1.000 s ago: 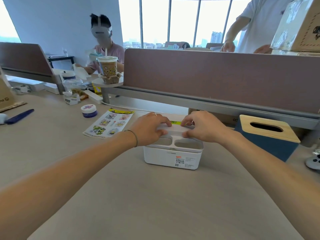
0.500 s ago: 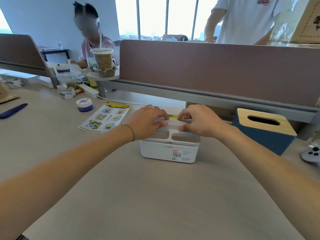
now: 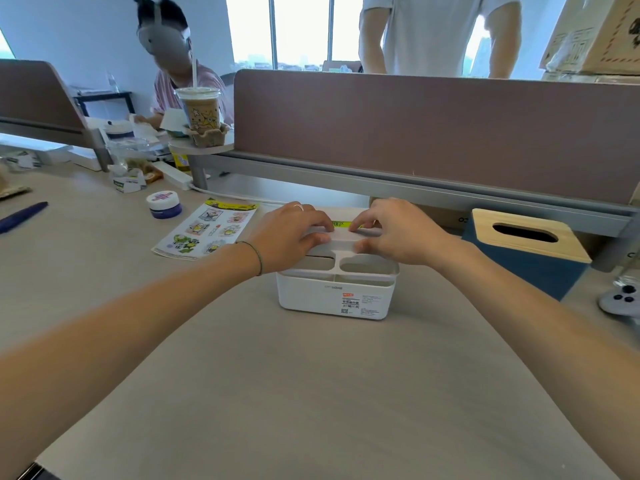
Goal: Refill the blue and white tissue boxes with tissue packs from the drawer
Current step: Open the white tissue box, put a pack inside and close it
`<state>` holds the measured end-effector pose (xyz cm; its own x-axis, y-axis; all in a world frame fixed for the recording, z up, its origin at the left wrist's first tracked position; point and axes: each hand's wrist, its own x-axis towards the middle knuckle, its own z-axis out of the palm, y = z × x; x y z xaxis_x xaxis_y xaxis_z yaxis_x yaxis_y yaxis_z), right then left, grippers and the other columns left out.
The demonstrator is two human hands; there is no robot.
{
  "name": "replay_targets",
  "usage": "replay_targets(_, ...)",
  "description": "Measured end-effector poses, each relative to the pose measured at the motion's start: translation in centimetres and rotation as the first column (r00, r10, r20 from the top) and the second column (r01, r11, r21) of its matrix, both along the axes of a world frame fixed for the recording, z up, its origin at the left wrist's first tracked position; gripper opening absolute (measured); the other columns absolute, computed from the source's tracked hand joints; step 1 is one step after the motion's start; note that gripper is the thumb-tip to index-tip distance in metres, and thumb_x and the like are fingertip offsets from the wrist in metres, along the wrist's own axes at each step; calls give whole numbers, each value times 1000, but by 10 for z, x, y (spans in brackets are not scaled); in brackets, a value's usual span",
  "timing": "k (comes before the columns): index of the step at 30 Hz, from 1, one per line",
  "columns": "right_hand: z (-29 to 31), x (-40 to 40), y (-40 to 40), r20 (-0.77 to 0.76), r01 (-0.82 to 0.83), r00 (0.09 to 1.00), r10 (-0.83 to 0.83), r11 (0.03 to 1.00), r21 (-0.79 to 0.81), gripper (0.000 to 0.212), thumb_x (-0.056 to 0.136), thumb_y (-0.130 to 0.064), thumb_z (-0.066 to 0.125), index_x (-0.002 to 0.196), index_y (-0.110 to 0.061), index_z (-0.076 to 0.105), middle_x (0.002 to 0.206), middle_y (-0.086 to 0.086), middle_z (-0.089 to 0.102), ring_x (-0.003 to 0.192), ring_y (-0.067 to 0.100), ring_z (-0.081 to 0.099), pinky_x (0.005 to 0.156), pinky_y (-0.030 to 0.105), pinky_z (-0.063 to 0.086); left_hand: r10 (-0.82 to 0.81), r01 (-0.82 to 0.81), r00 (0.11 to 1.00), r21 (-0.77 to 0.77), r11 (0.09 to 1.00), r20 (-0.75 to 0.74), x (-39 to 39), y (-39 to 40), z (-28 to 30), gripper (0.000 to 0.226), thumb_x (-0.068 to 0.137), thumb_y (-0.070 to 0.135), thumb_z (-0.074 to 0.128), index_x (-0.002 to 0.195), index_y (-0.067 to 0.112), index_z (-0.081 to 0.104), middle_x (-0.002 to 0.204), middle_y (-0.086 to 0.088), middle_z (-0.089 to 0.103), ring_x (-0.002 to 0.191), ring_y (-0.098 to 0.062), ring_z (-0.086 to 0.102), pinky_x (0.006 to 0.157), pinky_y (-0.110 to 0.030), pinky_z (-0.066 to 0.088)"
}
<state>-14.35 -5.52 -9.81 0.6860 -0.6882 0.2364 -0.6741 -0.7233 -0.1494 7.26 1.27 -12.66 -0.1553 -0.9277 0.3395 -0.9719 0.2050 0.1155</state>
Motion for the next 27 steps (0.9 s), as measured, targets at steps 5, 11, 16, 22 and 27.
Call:
replay_targets(5,-4,2,2,16,3,1000,-4,1000,30,37,82,-45,74,117,-32,72,106,-5,65,93,14,54,75,34,46,-1,1,1000,1,1000,21,0,2,-3,32,102,42,47,128,31,63,133,1,63,119,-21,53,102,-40,45)
replay_targets(11,-4,2,2,-16,21,1000,-20,999,36,34,83,-47,73,114,-34,74,103,-7,62,94,15,56,78,37,50,-23,23,1000,3,1000,-22,-1,4,-8,30,101,40,50,126,29,64,130,1,62,119,-21,53,102,-40,44)
replay_targets(16,-16,10,-3,128,116,985,-116,993,7,39,94,-51,54,122,-28,69,119,3,58,110,22,54,87,36,46,36,-42,986,-28,999,-166,-9,-2,-14,38,102,38,46,136,23,55,144,-4,49,129,-25,46,108,-43,40)
replay_targets(22,-45,12,-1,7,213,977,-215,971,107,61,104,-51,24,158,-22,24,166,10,19,153,28,12,124,48,10,147,-145,989,111,983,-10,-26,-16,-21,52,106,44,25,153,25,35,165,-13,25,153,-30,19,123,-42,15)
replay_targets(27,-55,16,0,-20,229,973,-229,972,47,61,104,-52,16,158,-26,22,167,10,12,154,28,7,124,48,5,179,-191,978,121,974,106,-27,-19,-27,57,105,49,13,158,30,23,167,-14,19,154,-31,17,125,-43,10)
